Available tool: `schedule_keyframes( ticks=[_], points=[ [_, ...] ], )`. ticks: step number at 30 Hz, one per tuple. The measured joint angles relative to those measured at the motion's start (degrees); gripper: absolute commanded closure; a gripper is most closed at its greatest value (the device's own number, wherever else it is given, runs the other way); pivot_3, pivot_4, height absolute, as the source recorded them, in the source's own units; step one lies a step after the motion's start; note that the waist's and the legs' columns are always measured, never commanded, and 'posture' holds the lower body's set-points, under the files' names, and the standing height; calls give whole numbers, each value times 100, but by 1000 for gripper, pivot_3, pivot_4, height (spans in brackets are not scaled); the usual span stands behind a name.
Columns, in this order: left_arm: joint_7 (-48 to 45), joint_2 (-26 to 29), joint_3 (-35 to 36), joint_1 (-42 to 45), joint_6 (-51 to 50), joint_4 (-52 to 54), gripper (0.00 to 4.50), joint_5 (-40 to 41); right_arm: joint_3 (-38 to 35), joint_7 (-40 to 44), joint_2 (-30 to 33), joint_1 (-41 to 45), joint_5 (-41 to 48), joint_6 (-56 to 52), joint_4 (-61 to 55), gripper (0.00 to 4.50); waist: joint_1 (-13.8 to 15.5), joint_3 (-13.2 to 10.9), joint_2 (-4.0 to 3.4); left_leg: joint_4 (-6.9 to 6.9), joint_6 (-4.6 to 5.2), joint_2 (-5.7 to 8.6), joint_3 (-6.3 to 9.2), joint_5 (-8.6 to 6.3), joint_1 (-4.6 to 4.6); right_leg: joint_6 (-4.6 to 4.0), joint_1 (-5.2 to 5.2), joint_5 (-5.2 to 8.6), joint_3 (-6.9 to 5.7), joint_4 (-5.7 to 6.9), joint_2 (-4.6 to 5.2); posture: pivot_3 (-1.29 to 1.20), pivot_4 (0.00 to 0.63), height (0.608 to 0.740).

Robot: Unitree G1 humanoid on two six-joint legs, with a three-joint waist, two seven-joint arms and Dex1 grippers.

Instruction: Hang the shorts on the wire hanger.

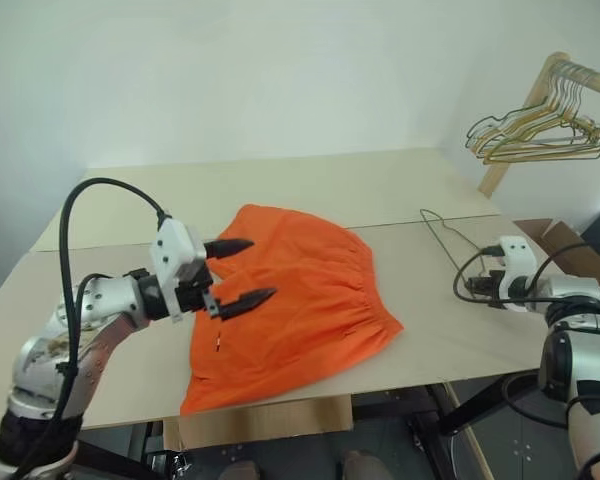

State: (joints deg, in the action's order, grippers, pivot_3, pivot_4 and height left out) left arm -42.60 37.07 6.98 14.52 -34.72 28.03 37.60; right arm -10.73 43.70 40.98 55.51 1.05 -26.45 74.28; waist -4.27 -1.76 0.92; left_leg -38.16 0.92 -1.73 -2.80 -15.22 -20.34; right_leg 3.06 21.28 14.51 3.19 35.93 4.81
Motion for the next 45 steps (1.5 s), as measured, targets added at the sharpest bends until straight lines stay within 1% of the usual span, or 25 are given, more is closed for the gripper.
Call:
schedule_keyframes(
  ticks=[2, 4, 5, 6, 8, 9, 10, 12, 13, 14, 16, 18, 20, 23, 26, 29, 31, 33, 35, 37, 42, 45],
  points=[
    [269, -293, 71, 130, -292, -85, 0, 367, -176, 183, -10, -14, 276, -322, -422, 4462, -1, 0, 0, 0, -3, -2, 19, -3, -3, 2, 3, 0, 6, -3, -3, -11, 0, 740],
    [708, -779, 268, 353, -724, -285, 0, 1072, -416, 360, -160, -394, 761, -949, -1675, 4462, 23, 0, 1, -2, -7, -8, 35, -7, -8, 6, 5, -2, 5, -7, -9, -23, 0, 740],
    [907, -955, 368, 444, -944, -407, 0, 1457, -544, 345, -285, -658, 1002, -1264, -2392, 4462, 32, 1, 2, -2, -7, -12, 44, -7, -12, 10, 5, -4, 3, -6, -13, -27, 0, 740],
    [1185, -1186, 502, 577, -1252, -644, 0, 2002, -687, 200, -530, -1164, 1283, -1588, -3564, 4462, 52, 3, 4, -2, -8, -13, 53, -8, -16, 11, 6, -3, -3, -6, -15, -29, 0, 740],
    [1622, -1487, 679, 731, -1682, -1087, 0, 2804, -785, -181, -1145, -2055, 1593, -1798, -5420, 4462, 76, 8, -1, -9, -14, -20, 74, -11, -39, 16, 31, 1, -15, 10, -19, -46, 0, 740],
    [1937, -1651, 745, 838, -1888, -1362, 0, 3181, -725, -438, -1540, -2607, 1654, -1765, -6448, 4462, 96, 12, -4, -21, -15, -20, 82, -11, -83, 16, 78, 1, -18, 27, -21, -56, 0, 740],
    [2187, -1751, 756, 906, -1989, -1553, 0, 3365, -517, -587, -1765, -2960, 1634, -1620, -7048, 4462, 94, 13, -9, -35, -21, -16, 82, -7, -120, 15, 120, -1, -15, 44, -20, -60, 0, 740],
    [2837, -2078, 790, 1122, -2045, -1823, 0, 3490, 12, -950, -2005, -3791, 1192, -729, -8162, 4462, 162, 16, -14, -79, -30, -8, 87, -5, -195, 15, 186, -1, -19, 81, -14, -65, 0, 740],
    [3159, -2224, 846, 1237, -2023, -1961, 0, 3528, 228, -1044, -2149, -4088, 1037, -256, -8565, 4462, 167, 16, -14, -83, -51, 1, 84, 7, -210, 20, 202, -7, -14, 84, -7, -68, 0, 740],
    [3428, -2350, 885, 1353, -1984, -2046, 0, 3549, 374, -1109, -2276, -4296, 977, 112, -8882, 4462, 169, 16, -13, -83, -51, 7, 81, 8, -206, 23, 198, -10, -10, 83, -2, -72, 0, 740],
    [3763, -2469, 948, 1628, -1857, -2128, 0, 3574, 569, -1217, -2466, -4482, 950, 578, -9364, 4462, 149, 17, -12, -84, -51, 9, 75, 8, -191, 22, 181, -14, -7, 76, -2, -75, 0, 740],
    [3955, -2472, 1036, 1844, -1805, -2141, 0, 3657, 724, -1379, -2481, -4509, 798, 897, -9628, 4462, 133, 17, -12, -80, -51, 10, 73, 7, -176, 22, 169, -13, -7, 74, -5, -78, 0, 740],
    [4159, -2475, 1165, 2019, -1766, -2188, 0, 3715, 939, -1502, -2481, -4534, 571, 1206, -9723, 4462, 109, 17, -11, -76, -51, 6, 73, 7, -168, 19, 164, -12, -7, 72, -15, -78, 0, 740],
    [4276, -2491, 1217, 2149, -1659, -2238, 0, 3714, 1213, -1575, -2468, -4553, 373, 1395, -9738, 4462, 59, 17, -11, -76, -51, 3, 70, 8, -169, 16, 163, -12, -7, 70, -22, -74, 0, 740],
    [4190, -2528, 1221, 2302, -1626, -2236, 0, 3795, 1470, -1571, -2402, -4553, 223, 1522, -9736, 4462, 32, 17, -11, -76, -52, 3, 70, 8, -171, 15, 162, -13, -7, 63, -22, -71, 0, 740],
    [3856, -2463, 1198, 2350, -1616, -2182, 0, 3849, 1596, -1574, -2403, -4553, 173, 1621, -9723, 4462, 17, 17, -11, -75, -51, 2, 69, 8, -170, 15, 162, -13, -6, 61, -23, -67, 0, 740],
    [3603, -2366, 1131, 2344, -1562, -2125, 0, 3735, 1696, -1574, -2401, -4569, 133, 1725, -9723, 4462, 11, 17, -11, -75, -52, 0, 67, 8, -168, 13, 161, -13, -6, 61, -27, -66, 0, 740],
    [3538, -2349, 1105, 2344, -1496, -2117, 0, 3630, 1743, -1570, -2403, -4620, 132, 1797, -9723, 4462, 24, 17, -11, -75, -51, -1, 61, 8, -158, 13, 145, -13, -9, 57, -29, -66, 0, 740],
    [3531, -2348, 1103, 2345, -1385, -2134, 376, 3505, 1807, -1568, -2400, -4703, 119, 1888, -9723, 4500, 27, 17, -11, -74, -51, -7, 56, 8, -147, 6, 120, -18, -22, 33, -33, -66, 0, 740],
    [3580, -2349, 1104, 2346, -1317, -2186, 847, 3390, 1880, -1568, -2395, -4730, 81, 1935, -9717, 4500, 28, 17, -11, -75, -51, -9, 59, 8, -141, 4, 104, -19, -24, 20, -36, -65, 0, 740],
    [3676, -2347, 1096, 2347, -1252, -2295, 2445, 3148, 1903, -1645, -2399, -4727, 15, 1981, -9606, 4500, 28, 17, -10, -73, -51, -9, 61, 8, -143, 4, 103, -20, -25, 17, -37, -65, 0, 740],
    [3692, -2374, 1098, 2347, -1188, -2321, 3494, 3098, 1903, -1701, -2415, -4721, -40, 2015, -9486, 4500, 29, 17, -10, -73, -51, -8, 62, 8, -143, 3, 103, -20, -25, 17, -37, -66, 0, 740]
  ],
)
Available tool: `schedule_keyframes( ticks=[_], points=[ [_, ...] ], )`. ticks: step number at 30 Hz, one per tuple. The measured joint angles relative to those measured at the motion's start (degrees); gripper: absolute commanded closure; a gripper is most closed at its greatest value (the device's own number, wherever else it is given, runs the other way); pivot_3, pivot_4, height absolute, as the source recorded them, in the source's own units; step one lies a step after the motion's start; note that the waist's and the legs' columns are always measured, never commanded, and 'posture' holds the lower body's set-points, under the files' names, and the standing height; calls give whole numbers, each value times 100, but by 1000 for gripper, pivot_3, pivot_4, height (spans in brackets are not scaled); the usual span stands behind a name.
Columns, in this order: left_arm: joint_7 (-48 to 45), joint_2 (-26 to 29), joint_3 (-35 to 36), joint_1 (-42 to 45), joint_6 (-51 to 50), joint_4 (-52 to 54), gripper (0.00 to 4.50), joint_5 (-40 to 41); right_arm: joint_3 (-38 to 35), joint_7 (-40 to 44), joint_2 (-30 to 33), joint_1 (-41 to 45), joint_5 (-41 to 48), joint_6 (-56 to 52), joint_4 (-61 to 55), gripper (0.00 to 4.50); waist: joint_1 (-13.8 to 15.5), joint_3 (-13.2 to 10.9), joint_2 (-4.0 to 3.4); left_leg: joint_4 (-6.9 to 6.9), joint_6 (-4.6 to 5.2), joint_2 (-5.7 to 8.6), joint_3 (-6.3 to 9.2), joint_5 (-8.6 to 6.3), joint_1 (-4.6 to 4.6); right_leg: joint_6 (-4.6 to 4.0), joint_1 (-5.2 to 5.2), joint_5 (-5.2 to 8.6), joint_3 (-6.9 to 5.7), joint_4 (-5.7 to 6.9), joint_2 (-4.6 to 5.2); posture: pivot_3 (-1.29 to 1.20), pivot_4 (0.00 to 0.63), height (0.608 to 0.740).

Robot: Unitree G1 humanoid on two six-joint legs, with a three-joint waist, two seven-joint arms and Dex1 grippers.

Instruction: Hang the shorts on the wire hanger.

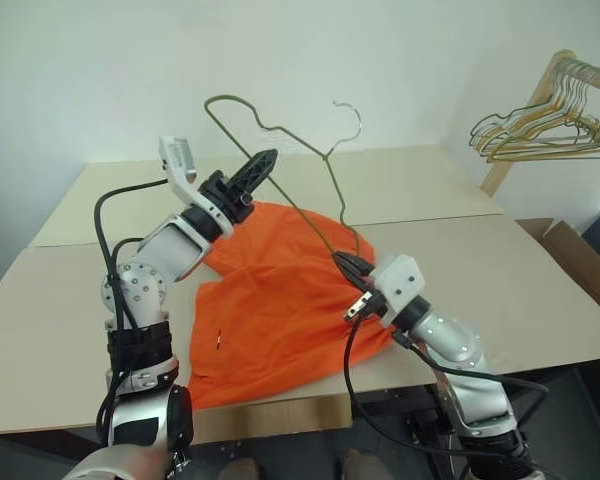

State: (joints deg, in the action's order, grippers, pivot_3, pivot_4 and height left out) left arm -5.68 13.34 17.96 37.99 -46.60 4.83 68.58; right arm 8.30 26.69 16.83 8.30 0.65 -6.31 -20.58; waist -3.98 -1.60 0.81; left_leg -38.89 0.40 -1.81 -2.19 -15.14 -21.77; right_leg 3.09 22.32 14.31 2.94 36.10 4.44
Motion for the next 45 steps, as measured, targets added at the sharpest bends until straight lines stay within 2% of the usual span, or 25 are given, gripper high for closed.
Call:
schedule_keyframes(
  ticks=[3, 6, 9, 12, 15, 18, 19, 20, 22, 25, 27, 29, 32, 35, 39, 45],
  points=[
    [-1, -13, 4, 0, 27, -115, 4490, -108, 0, -104, -20, 2, -73, 78, 85, 4500, -3, 0, 0, 0, 0, 0, 0, 0, 1, 0, 0, 0, 0, 1, 0, -68, 0, 740],
    [-24, -39, -15, 2, 32, -131, 4490, -163, 27, -164, -31, 10, -196, 149, 174, 4500, -3, 0, 0, 0, 0, 0, 0, 0, 0, 0, 0, 0, 0, 0, 0, -68, 0, 740],
    [-138, -9, -179, 2, 232, -123, 4500, -558, 35, -204, -28, 78, -351, 295, 301, 3704, -3, -1, 1, 0, 0, 1, -1, 0, 0, 0, 0, 0, -1, 0, 0, -73, 0, 740],
    [-321, 33, -290, -12, 560, -127, 4500, -1080, 24, -210, 22, 211, -402, 509, 324, 2673, -12, -1, 1, 1, 0, -1, -2, 0, 0, -1, 0, -1, -1, -1, -2, -76, 0, 740],
    [-580, -2, -265, -11, 780, -123, 4500, -1154, 21, -180, 73, 221, -385, 651, 328, 1592, -7, -1, 1, 2, 0, -1, -2, 0, -4, -1, 1, -1, -1, -4, -1, -79, 0, 740],
    [-985, 152, -230, -8, 916, -132, 4500, -1237, -39, 186, 315, 179, 7, 816, 281, 574, -10, -1, 1, 2, 0, 0, -2, 0, -4, -1, 1, -1, -1, -6, -1, -79, 0, 740],
    [-1178, 279, -207, -8, 916, -137, 4500, -1236, -104, 403, 412, 149, 331, 769, 199, 183, -13, -2, 1, 2, 0, -1, -2, 0, -5, 0, 1, -1, -2, -5, -1, -79, 0, 740],
    [-1417, 431, -159, -6, 914, -153, 4500, -1218, -215, 690, 545, 134, 802, 588, 73, 29, -15, -1, 1, 2, 1, -2, -2, 0, -4, -1, 1, -1, -2, -4, -2, -73, 0, 740],
    [-1962, 742, -55, 11, 894, -234, 4500, -1124, -555, 1287, 960, 191, 1945, -106, -119, 29, -25, -3, 3, 0, 2, -4, -2, -1, -2, -1, -2, -1, -3, -4, -1, -73, 0, 740],
    [-3261, 1400, 194, 60, 749, -383, 4500, -721, -1254, 2438, 2041, 709, 3841, -1749, 246, 29, -49, -7, 6, -2, 5, -9, -7, -2, 5, -4, -8, -2, -5, -6, -2, -74, 0, 740],
    [-4053, 1687, 366, 255, 550, -583, 4500, -346, -1348, 3073, 2660, 1359, 4557, -2827, 814, 29, -76, -8, 6, 2, 6, -12, -6, -2, 15, -7, -13, -1, -10, -5, -5, -77, 0, 740],
    [-4605, 1841, 483, 443, 358, -788, 4500, -50, -1279, 3498, 2818, 1861, 4855, -3520, 1302, 29, -92, -7, 7, 3, 7, -16, -1, -2, 18, -12, -17, 2, -18, -4, -9, -76, 0, 740],
    [-5274, 1978, 614, 614, 132, -1156, 4500, 263, -1090, 3966, 2674, 2412, 5170, -4371, 2164, 29, -138, -7, 6, 4, 7, -16, 3, -2, 13, -11, -15, 3, -20, -4, -10, -70, 0, 740],
    [-5648, 2016, 617, 615, 95, -1281, 4500, 278, -929, 4097, 2493, 2766, 5239, -4848, 2606, 29, -157, -7, 7, -1, 7, -14, 9, -2, -15, -9, 2, 2, -22, -5, -6, -59, 0, 740],
    [-5822, 1989, 591, 586, 113, -1242, 4500, 252, -886, 4036, 2116, 3113, 5311, -5169, 2592, 29, -157, -7, 7, 0, 7, -14, 17, -2, -23, -8, 9, 2, -26, -3, -5, -58, 0, 740],
    [-5734, 1729, 600, 319, 241, -1112, 4500, 231, -888, 3465, 1513, 3304, 5377, -5401, 2155, 29, -126, -7, 6, -6, 6, -14, 29, -2, -30, -6, 10, 1, -37, 2, -2, -55, 0, 740]
  ],
)
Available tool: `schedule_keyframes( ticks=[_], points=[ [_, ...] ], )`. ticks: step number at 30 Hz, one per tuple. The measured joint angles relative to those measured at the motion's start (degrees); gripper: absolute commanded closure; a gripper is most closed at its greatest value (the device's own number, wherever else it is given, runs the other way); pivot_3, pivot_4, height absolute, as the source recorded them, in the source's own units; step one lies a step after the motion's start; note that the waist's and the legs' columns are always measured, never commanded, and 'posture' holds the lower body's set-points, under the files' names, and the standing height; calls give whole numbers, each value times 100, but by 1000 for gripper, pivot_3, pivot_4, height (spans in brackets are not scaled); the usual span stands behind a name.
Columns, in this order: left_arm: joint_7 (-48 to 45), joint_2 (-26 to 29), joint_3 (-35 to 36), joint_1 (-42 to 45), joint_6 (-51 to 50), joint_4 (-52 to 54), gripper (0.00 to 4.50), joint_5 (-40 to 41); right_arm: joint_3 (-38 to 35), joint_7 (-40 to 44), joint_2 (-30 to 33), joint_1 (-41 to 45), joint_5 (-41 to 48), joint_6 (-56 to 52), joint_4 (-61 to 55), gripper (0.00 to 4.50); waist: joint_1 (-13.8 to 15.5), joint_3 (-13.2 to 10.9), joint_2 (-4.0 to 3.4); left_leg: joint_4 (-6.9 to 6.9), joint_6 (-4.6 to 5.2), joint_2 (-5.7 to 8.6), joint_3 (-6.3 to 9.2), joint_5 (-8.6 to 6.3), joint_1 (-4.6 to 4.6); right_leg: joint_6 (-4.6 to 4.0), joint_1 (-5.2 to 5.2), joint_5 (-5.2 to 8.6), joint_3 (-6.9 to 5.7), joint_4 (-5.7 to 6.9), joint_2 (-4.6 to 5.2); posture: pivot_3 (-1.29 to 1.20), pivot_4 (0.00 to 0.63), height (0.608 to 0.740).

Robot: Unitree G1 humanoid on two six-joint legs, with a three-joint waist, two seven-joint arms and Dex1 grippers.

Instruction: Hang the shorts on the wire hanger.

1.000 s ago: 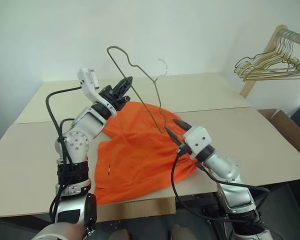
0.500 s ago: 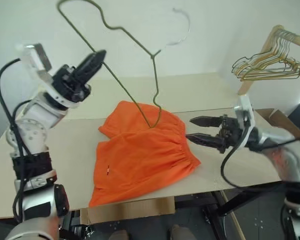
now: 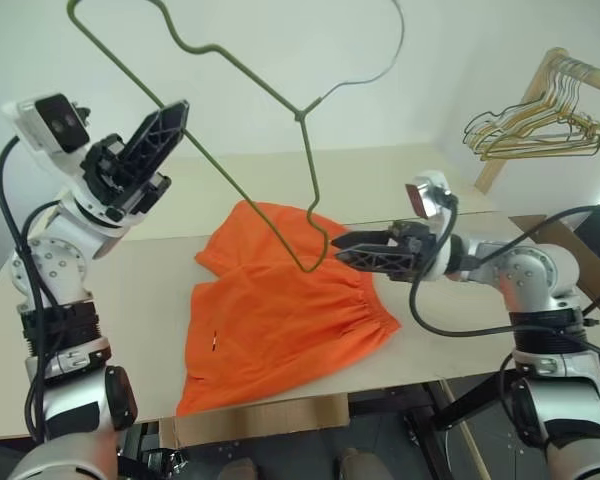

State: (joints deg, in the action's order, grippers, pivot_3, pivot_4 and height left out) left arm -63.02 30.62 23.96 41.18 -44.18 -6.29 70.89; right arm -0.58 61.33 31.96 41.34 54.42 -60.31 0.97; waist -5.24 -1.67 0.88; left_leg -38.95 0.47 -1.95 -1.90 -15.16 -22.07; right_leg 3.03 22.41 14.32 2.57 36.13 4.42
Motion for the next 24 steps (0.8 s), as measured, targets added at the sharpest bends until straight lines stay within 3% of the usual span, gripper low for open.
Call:
schedule_keyframes(
  ticks=[14, 18, 24],
  points=[
    [177, -321, 39, -291, 264, 222, 4500, -28, 216, -647, -452, -110, 26, -296, -511, 29, 33, 0, 0, 1, 0, 0, -1, 0, 0, 0, 1, 0, -2, 0, -1, -61, 0, 740],
    [198, -346, 39, -296, 289, 222, 4500, -109, 236, -701, -464, -135, -2, -296, -539, 893, 31, 0, 0, 0, 0, 0, -1, 0, 0, 0, 1, 0, -2, 0, -1, -64, 0, 740],
    [215, -379, 16, -313, 283, 222, 4500, -124, 224, -841, -523, -137, -20, -295, -498, 3023, 8, 0, 0, 0, 0, 0, -1, 0, 0, 0, 1, 0, -2, 1, -1, -68, 0, 740]
  ],
)
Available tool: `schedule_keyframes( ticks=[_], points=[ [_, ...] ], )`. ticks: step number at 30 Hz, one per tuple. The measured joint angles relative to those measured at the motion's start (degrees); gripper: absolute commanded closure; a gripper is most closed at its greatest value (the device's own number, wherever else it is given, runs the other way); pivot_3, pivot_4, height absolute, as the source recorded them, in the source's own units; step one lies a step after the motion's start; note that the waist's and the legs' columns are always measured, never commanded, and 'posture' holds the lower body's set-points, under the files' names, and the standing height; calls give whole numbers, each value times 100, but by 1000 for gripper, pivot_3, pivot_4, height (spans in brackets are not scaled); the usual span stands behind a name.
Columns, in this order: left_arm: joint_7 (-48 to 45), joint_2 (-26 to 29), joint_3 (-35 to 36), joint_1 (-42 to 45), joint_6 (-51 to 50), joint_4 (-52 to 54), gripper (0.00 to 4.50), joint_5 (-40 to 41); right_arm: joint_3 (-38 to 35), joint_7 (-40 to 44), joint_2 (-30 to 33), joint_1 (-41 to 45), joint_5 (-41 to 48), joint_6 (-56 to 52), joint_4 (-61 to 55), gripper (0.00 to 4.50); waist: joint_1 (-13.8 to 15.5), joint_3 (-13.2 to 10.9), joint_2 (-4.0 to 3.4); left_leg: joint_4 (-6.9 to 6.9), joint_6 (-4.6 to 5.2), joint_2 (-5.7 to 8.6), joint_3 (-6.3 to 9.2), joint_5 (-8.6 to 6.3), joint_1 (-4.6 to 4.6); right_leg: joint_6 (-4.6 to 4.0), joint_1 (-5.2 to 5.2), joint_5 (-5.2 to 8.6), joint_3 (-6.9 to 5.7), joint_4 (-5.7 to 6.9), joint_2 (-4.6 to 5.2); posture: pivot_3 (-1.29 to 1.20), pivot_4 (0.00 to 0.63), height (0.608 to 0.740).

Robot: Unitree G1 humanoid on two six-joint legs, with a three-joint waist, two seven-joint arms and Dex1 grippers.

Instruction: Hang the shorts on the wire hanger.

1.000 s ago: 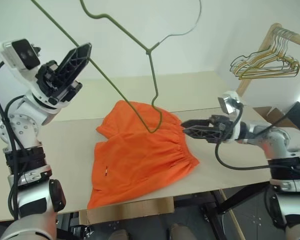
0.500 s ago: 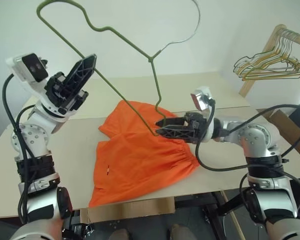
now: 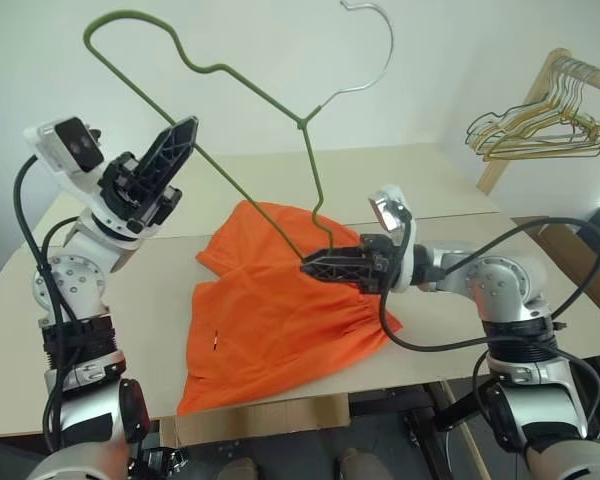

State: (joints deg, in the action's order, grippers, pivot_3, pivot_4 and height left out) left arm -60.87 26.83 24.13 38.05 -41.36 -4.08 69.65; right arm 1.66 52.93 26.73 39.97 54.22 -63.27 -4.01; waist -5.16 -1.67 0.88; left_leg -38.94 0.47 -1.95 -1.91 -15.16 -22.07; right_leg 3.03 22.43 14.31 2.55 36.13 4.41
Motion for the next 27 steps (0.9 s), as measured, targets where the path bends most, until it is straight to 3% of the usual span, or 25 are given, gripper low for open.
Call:
schedule_keyframes(
  ticks=[4, 8, 11, 16, 20, 23, 27],
  points=[
    [62, -27, -24, 0, 15, -21, 4500, -31, 0, -50, -17, 0, -3, 0, 9, 4355, -18, 0, 0, 0, 0, 0, 0, 0, -1, 0, 0, 0, 0, -1, 0, -69, 0, 740],
    [292, -104, -1, -56, 30, -162, 4500, -121, 1, -24, -40, -2, -9, 0, -14, 4484, -36, 0, 0, 0, 0, 0, 2, 0, 0, 0, 0, 0, -1, 0, 0, -72, 0, 740],
    [487, -132, -48, -86, 105, -182, 3821, -347, 1, -45, -45, -20, -21, 0, 6, 4500, -36, 0, 0, 0, 0, 0, 2, 0, 0, 0, 0, 0, -1, 0, 0, -76, 0, 740],
    [514, -90, -574, -653, 123, -271, 2161, -1064, -232, -215, -77, -70, 78, -18, 6, 4500, -42, 0, -1, 1, 0, 1, 1, 0, -2, 0, 3, 0, -1, 0, 0, -86, 0, 740],
    [448, 232, -907, -986, 129, -351, 955, -1584, -569, -420, -68, -206, 286, -106, -43, 4500, -49, 0, -1, 5, 0, 0, -1, 0, 0, 0, 4, 0, 1, -1, -1, -88, 0, 740],
    [106, 596, -1347, -1614, 426, -332, 68, -2313, -1082, -847, 319, -702, 566, -558, -127, 4500, -24, 0, -1, 7, 0, 1, -4, 0, -8, 0, 6, 0, -2, -8, 3, -85, 0, 740],
    [-241, 1052, -1876, -1944, 978, 23, 29, -3164, -1550, -1143, 1142, -1697, 552, -1099, -239, 4500, 114, 0, 1, 5, 0, 1, -9, 0, -20, -2, 16, 1, -5, -13, 4, -100, 0, 740]
  ],
)
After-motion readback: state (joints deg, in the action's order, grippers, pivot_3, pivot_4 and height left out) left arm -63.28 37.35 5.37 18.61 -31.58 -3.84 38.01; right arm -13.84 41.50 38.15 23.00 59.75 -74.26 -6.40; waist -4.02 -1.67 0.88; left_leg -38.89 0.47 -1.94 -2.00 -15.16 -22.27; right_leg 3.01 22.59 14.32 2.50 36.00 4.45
